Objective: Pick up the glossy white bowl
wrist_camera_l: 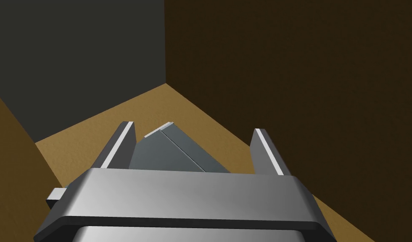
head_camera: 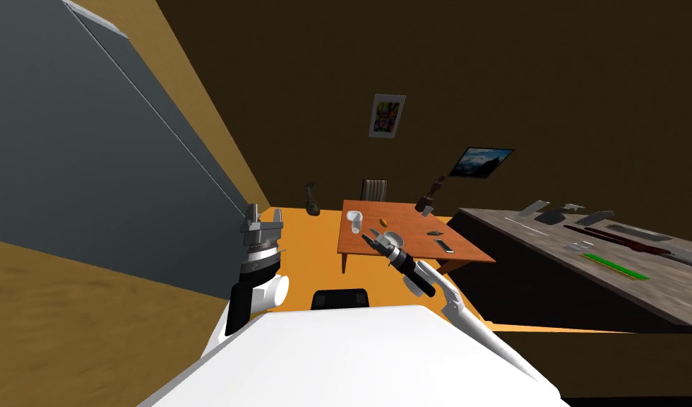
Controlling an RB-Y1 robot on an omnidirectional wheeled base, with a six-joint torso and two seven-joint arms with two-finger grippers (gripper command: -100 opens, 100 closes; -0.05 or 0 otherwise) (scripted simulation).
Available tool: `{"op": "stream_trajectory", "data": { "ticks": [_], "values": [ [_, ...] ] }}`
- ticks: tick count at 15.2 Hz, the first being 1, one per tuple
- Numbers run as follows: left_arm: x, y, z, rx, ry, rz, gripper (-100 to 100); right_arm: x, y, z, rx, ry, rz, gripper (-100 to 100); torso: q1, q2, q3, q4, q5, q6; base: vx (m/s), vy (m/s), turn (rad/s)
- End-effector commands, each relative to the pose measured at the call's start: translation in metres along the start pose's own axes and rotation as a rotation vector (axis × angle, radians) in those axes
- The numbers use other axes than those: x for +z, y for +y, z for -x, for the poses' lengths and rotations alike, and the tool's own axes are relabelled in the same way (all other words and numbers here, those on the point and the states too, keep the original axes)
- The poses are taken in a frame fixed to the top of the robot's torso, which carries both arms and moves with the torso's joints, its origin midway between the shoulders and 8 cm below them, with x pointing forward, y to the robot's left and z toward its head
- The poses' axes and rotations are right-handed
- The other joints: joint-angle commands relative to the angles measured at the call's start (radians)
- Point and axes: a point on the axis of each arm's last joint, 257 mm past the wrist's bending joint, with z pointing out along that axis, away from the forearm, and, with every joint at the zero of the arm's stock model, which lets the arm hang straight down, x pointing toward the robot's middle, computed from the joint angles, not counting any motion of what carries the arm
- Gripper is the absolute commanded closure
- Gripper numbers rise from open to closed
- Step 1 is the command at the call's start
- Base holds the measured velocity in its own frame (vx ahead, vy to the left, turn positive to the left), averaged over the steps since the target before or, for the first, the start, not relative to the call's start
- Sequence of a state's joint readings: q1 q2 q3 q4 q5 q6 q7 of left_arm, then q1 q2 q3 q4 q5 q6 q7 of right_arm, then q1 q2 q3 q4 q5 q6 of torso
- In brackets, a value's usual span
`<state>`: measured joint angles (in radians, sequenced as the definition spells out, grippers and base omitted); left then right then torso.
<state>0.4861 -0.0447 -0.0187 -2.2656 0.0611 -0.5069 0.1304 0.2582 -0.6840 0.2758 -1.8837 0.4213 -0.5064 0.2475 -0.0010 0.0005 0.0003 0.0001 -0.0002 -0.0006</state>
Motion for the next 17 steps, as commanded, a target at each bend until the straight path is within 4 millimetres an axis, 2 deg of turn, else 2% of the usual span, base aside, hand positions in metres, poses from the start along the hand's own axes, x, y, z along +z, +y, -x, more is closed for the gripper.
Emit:
{"op": "stream_trajectory", "data": {
  "ticks": [1, 2, 3, 4, 7, 8, 11, 13, 17],
  "values": [
    [0.0, 0.0, 0.0, 0.0, 0.0, 0.0, 0, -0.005, -0.012, -0.023, -0.058, 0.077, -0.011, -100, 0.0, 0.0, 0.0, 0.0, 0.0, 0.0, -0.014, -0.008, 0.098],
    [0.0, 0.0, 0.0, 0.0, 0.0, 0.0, 0, -0.005, -0.012, -0.023, -0.058, 0.077, -0.011, -100, 0.0, 0.0, 0.0, 0.0, 0.0, 0.0, -0.008, -0.008, 0.028],
    [0.0, 0.0, 0.0, 0.0, 0.0, 0.0, 0, -0.007, -0.018, -0.042, -0.13, 0.15, 0.002, -100, 0.0, 0.0, 0.0, 0.0, 0.0, 0.001, -0.004, -0.007, 0.075],
    [0.0, 0.0, 0.0, 0.0, 0.0, 0.0, 0, -0.011, -0.025, -0.047, -0.127, 0.161, -0.013, -100, 0.0, 0.0, 0.0, 0.0, 0.0, 0.0, -0.003, -0.008, 0.092],
    [0.0, 0.0, 0.0, 0.0, 0.0, 0.0, 0, -0.025, -0.048, -0.087, -0.256, 0.31, -0.006, -100, 0.0, -0.001, -0.001, 0.0, 0.0, 0.0, 0.004, -0.012, 0.119],
    [0.0, 0.0, 0.0, 0.0, 0.0, 0.0, 0, -0.031, -0.056, -0.092, -0.267, 0.331, -0.017, -100, -0.001, -0.002, -0.001, 0.0, 0.0, 0.0, 0.011, -0.014, 0.114],
    [0.0, 0.0, 0.0, 0.0, 0.0, 0.0, 0, -0.054, -0.085, -0.124, -0.399, 0.479, -0.008, -100, -0.001, -0.003, -0.001, -0.001, 0.0, 0.0, 0.019, -0.017, 0.14],
    [0.0, 0.0, 0.0, 0.0, 0.0, 0.0, 0, -0.07, -0.102, -0.14, -0.47, 0.561, -0.003, -100, -0.001, -0.003, -0.002, -0.001, 0.0, 0.0, 0.027, -0.02, 0.131],
    [0.0, 0.0, 0.0, 0.0, 0.0, 0.0, 0, -0.095, -0.128, -0.157, -0.541, 0.658, -0.013, -100, -0.001, -0.003, -0.002, -0.001, 0.0, 0.0, 0.026, -0.016, 0.087]
  ]
}}
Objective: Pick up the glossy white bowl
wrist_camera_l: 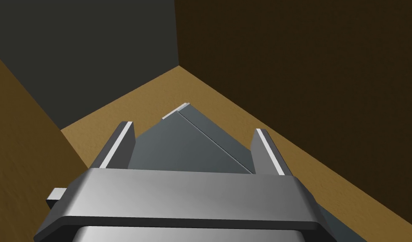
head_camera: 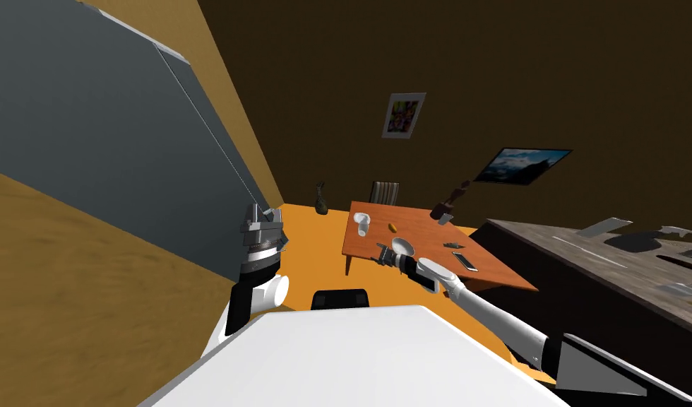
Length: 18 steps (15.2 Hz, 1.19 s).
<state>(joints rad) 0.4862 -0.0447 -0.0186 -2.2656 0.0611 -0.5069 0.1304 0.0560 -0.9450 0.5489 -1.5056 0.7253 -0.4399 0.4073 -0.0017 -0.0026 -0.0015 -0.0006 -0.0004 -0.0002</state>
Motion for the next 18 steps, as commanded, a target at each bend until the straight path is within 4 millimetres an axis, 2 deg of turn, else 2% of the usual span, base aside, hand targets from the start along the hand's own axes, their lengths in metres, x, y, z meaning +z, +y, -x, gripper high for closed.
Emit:
{"op": "stream_trajectory", "data": {
  "ticks": [1, 2, 3, 4, 6, 7, 8, 9, 10, 12, 14, 17, 18],
  "values": [
    [0.0, 0.0, 0.0, 0.0, 0.0, 0.0, 0, -0.003, -0.009, -0.016, -0.021, 0.044, -0.008, -100, 0.0, 0.0, 0.0, 0.0, 0.0, 0.0, 0.02, -0.012, 0.044],
    [0.0, 0.0, 0.0, 0.0, 0.0, 0.0, 0, -0.008, -0.015, -0.037, -0.09, 0.109, 0.001, -100, 0.0, 0.0, 0.0, 0.0, 0.0, 0.0, 0.025, -0.011, 0.116],
    [0.0, 0.0, 0.0, 0.0, 0.0, 0.0, 0, -0.011, -0.019, -0.045, -0.085, 0.126, -0.008, -100, 0.0, 0.0, 0.0, 0.0, 0.0, 0.0, 0.029, -0.015, 0.121],
    [0.0, 0.0, 0.0, 0.0, 0.0, 0.0, 0, -0.017, -0.026, -0.061, -0.153, 0.18, 0.0, -100, 0.0, 0.0, 0.0, 0.0, 0.0, 0.0, 0.035, -0.019, 0.164],
    [0.0, 0.0, 0.0, 0.0, 0.0, 0.0, 0, -0.022, -0.03, -0.073, -0.146, 0.206, -0.007, -100, 0.0, -0.001, 0.0, 0.0, 0.0, 0.0, 0.033, -0.023, 0.074],
    [0.0, 0.0, 0.0, 0.0, 0.0, 0.0, 0, -0.03, -0.036, -0.091, -0.209, 0.265, 0.004, -100, 0.0, -0.001, 0.0, 0.0, 0.0, 0.0, 0.03, -0.018, 0.081],
    [0.0, 0.0, 0.0, 0.0, 0.0, 0.0, 0, -0.034, -0.041, -0.099, -0.204, 0.283, -0.004, -100, 0.0, -0.001, 0.0, 0.0, 0.0, 0.0, 0.029, -0.018, 0.104],
    [0.0, 0.0, 0.0, 0.0, 0.0, 0.0, 0, -0.035, -0.041, -0.1, -0.203, 0.284, -0.005, -100, 0.0, 0.0, 0.0, 0.0, 0.0, 0.0, 0.019, -0.013, 0.048],
    [0.0, 0.0, 0.0, 0.0, 0.0, 0.0, 0, -0.046, -0.049, -0.119, -0.261, 0.348, 0.004, -100, 0.0, 0.0, 0.0, 0.0, 0.0, 0.0, 0.025, -0.013, 0.108],
    [0.0, 0.0, 0.0, 0.0, 0.0, 0.0, 0, -0.06, -0.06, -0.138, -0.315, 0.411, 0.01, -100, 0.0, 0.0, 0.0, 0.0, 0.0, 0.0, 0.03, -0.016, 0.121],
    [0.0, 0.0, 0.0, 0.0, 0.0, 0.0, 0, -0.066, -0.063, -0.148, -0.308, 0.434, 0.004, -100, 0.0, 0.0, 0.0, 0.0, 0.0, 0.0, 0.027, -0.019, 0.072],
    [0.0, 0.0, 0.0, 0.0, 0.0, 0.0, 0, -0.1, -0.082, -0.187, -0.399, 0.566, 0.023, -100, 0.0, 0.0, 0.0, 0.0, 0.0, 0.0, 0.025, -0.017, 0.115],
    [0.0, 0.0, 0.0, 0.0, 0.0, 0.0, 0, -0.104, -0.084, -0.191, -0.397, 0.577, 0.018, -100, 0.0, 0.0, 0.0, 0.0, 0.0, 0.0, 0.031, -0.021, 0.1]
  ]
}}
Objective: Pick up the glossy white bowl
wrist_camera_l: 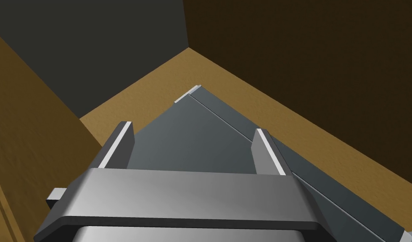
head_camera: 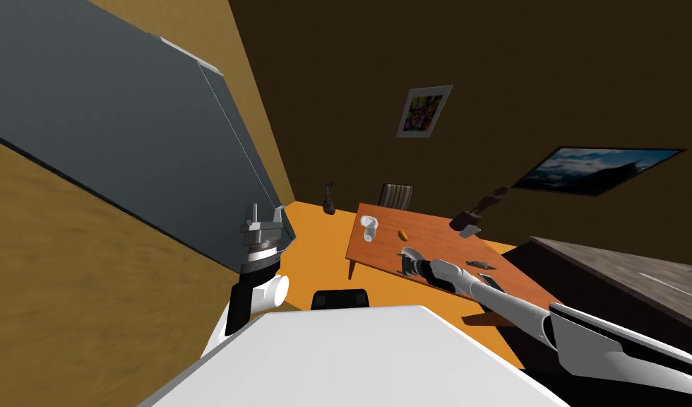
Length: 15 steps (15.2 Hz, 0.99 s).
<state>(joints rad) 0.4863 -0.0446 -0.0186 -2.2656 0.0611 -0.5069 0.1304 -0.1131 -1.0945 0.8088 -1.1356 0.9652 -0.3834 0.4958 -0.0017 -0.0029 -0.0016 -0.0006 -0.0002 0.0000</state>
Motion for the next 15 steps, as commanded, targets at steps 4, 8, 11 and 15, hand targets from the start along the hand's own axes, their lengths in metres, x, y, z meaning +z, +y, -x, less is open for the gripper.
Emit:
{"op": "stream_trajectory", "data": {
  "ticks": [4, 8, 11, 15],
  "values": [
    [0.0, 0.0, 0.0, 0.0, 0.0, 0.0, 0, -0.017, 0.002, -0.067, -0.093, 0.157, 0.028, -100, 0.0, 0.0, 0.0, 0.0, 0.0, 0.0, 0.027, -0.018, 0.099],
    [0.0, 0.0, 0.0, 0.0, 0.0, 0.0, 0, -0.024, 0.005, -0.086, -0.129, 0.201, 0.047, -100, 0.002, 0.001, 0.001, 0.0, 0.0, 0.0, 0.012, -0.004, 0.047],
    [0.0, 0.0, 0.0, 0.0, 0.0, 0.0, 0, -0.044, 0.014, -0.133, -0.182, 0.306, 0.086, -100, 0.002, 0.002, 0.001, 0.0, 0.0, 0.0, 0.005, 0.001, 0.063],
    [0.0, 0.0, 0.0, 0.0, 0.0, 0.0, 0, -0.053, 0.02, -0.151, -0.204, 0.346, 0.108, -100, 0.002, 0.002, 0.001, 0.0, 0.0, 0.0, 0.007, -0.001, 0.057]
  ]
}}
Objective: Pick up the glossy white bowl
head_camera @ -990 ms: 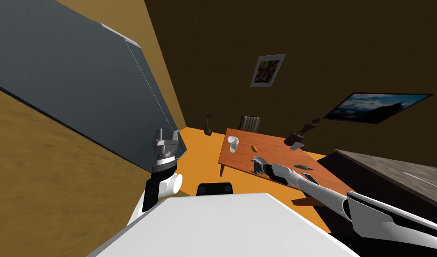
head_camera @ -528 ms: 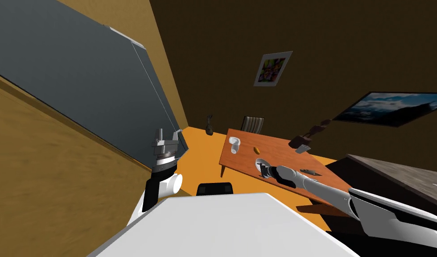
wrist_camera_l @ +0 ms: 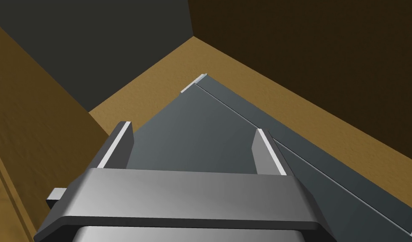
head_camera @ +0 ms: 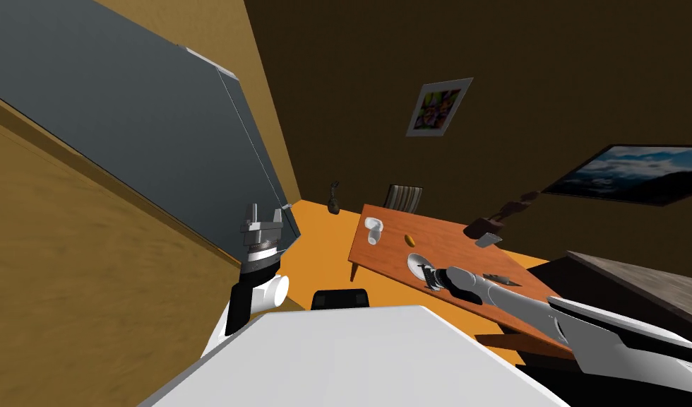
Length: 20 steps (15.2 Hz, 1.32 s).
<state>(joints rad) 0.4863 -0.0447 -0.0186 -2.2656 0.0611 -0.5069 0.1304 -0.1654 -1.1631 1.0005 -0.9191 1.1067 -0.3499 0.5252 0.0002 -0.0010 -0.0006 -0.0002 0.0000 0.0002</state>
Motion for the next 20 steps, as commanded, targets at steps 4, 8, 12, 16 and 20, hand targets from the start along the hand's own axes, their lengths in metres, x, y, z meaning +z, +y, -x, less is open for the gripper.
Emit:
{"op": "stream_trajectory", "data": {
  "ticks": [4, 8, 12, 16, 20],
  "values": [
    [0.0, 0.0, 0.0, 0.0, 0.0, 0.0, 0, -0.006, 0.026, -0.039, -0.057, 0.082, 0.06, -100, 0.0, 0.0, 0.0, 0.0, 0.0, 0.0, 0.002, 0.007, 0.067],
    [0.0, 0.0, 0.0, 0.0, 0.0, 0.0, 0, -0.005, 0.036, -0.044, -0.048, 0.083, 0.067, -100, 0.001, 0.001, 0.0, 0.0, 0.0, 0.0, -0.004, 0.002, 0.083],
    [0.0, 0.0, 0.0, 0.0, 0.0, 0.0, 0, -0.005, 0.04, -0.047, -0.026, 0.084, 0.055, -100, 0.0, 0.001, 0.001, 0.0, 0.0, 0.0, -0.013, -0.005, 0.125],
    [0.0, 0.0, 0.0, 0.0, 0.0, 0.0, 0, -0.003, 0.076, -0.056, -0.01, 0.092, 0.093, -100, 0.0, 0.001, 0.001, 0.0, 0.0, 0.0, -0.013, -0.003, 0.134],
    [0.0, 0.0, 0.0, 0.0, 0.0, 0.0, 0, -0.004, 0.086, -0.062, 0.014, 0.098, 0.092, -100, 0.0, 0.001, 0.001, 0.0, 0.0, 0.0, -0.011, -0.002, 0.084]
  ]
}}
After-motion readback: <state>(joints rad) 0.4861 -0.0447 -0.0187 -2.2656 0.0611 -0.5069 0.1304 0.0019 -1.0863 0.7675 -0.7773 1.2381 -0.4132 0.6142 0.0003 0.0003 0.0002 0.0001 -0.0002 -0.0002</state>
